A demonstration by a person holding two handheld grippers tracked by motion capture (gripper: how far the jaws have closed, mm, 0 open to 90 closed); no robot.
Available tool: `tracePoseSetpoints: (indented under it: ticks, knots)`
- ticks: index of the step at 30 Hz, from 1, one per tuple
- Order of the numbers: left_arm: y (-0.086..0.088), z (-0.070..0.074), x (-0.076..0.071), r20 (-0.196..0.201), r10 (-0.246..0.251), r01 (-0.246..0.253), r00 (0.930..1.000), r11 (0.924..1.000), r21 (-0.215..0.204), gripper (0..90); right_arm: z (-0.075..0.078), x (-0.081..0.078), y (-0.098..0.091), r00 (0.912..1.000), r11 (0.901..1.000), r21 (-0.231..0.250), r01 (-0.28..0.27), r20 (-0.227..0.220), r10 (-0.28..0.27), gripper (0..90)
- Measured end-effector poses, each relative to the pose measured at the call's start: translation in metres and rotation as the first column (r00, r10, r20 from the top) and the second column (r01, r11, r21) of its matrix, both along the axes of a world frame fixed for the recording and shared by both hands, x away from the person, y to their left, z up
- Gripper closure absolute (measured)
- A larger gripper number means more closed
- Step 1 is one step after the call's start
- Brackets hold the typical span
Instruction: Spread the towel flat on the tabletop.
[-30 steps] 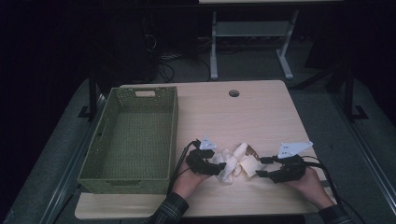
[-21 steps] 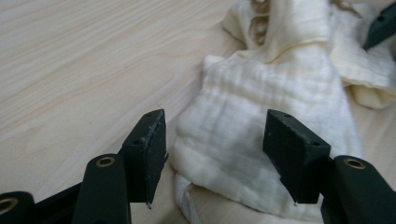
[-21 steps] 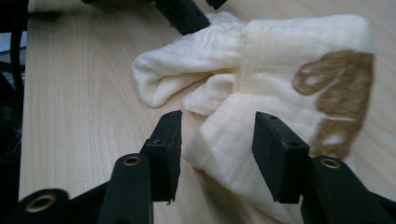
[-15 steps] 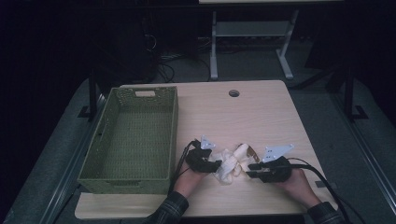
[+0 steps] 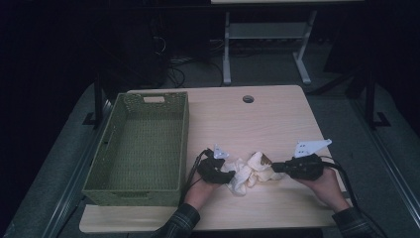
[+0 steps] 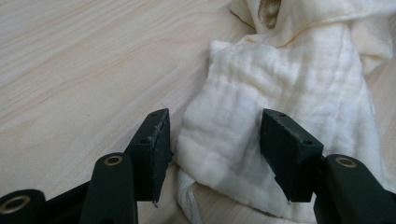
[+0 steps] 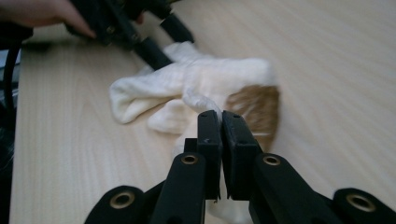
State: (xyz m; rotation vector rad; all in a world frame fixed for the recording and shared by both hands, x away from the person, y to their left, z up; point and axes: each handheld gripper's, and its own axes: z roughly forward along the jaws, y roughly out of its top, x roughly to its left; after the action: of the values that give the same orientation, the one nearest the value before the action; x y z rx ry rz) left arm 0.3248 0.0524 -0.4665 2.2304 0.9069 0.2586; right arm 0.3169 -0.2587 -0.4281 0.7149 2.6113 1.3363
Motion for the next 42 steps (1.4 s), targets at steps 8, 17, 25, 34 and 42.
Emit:
tracePoseSetpoints:
  ticks: [8, 17, 25, 34, 42]
  knots:
    - [0.000, 0.000, 0.000, 0.011, -0.012, 0.012, 0.9999, 0.9999, 0.012, 42.8, 0.005, 0.031, -0.026, 0.9959, 0.9960, 0.005, 0.089, 0.013, -0.089, 86.3]
    - [0.000, 0.000, 0.000, 0.012, -0.013, 0.012, 0.9999, 0.9999, 0.012, 42.8, -0.014, 0.068, -0.043, 0.9816, 0.9821, -0.027, 0.186, -0.037, -0.187, 86.3]
    - [0.000, 0.000, 0.000, 0.014, -0.013, 0.013, 0.9998, 0.9998, 0.012, 42.8, -0.036, 0.087, -0.049, 0.9647, 0.9676, -0.052, 0.247, -0.081, -0.251, 73.9]
    - [0.000, 0.000, 0.000, 0.016, -0.015, 0.015, 0.9997, 0.9998, 0.015, 42.7, -0.009, 0.063, -0.052, 0.9695, 0.9708, -0.001, 0.240, -0.052, -0.240, 66.2]
    - [0.000, 0.000, 0.000, 0.016, -0.014, 0.014, 0.9998, 0.9998, 0.015, 42.8, -0.018, 0.064, -0.020, 0.9766, 0.9755, -0.064, 0.210, -0.033, -0.213, 65.1]
